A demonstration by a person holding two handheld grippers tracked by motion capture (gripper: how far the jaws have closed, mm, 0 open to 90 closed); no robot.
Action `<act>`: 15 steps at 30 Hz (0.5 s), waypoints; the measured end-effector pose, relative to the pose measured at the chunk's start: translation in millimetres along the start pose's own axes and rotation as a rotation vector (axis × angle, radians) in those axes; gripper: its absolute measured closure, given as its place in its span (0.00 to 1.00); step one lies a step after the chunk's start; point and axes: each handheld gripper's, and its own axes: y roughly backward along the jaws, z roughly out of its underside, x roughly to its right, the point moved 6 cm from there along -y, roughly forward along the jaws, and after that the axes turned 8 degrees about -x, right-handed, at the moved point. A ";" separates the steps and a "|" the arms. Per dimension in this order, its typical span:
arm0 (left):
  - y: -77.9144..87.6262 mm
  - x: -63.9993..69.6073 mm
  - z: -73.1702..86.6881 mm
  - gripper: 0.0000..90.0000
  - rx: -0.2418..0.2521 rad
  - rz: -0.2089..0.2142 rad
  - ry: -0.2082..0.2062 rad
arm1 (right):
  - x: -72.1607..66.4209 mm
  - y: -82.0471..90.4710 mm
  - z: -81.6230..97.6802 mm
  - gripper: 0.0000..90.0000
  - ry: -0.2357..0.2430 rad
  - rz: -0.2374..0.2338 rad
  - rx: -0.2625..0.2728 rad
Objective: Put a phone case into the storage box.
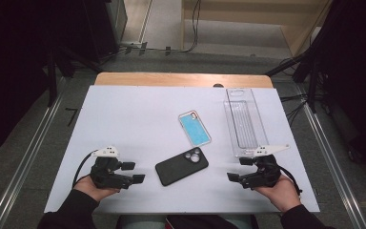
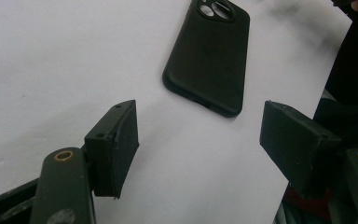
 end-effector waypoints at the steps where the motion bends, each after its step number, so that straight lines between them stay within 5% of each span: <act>1: 0.4 0.3 -0.4 0.32 0.005 0.004 -0.001 | 0.2 -0.2 0.0 0.14 0.000 0.000 0.000; 15: 1.6 0.0 -1.3 0.32 0.007 0.017 -0.008 | -0.8 -0.7 0.2 0.14 0.005 -0.002 -0.002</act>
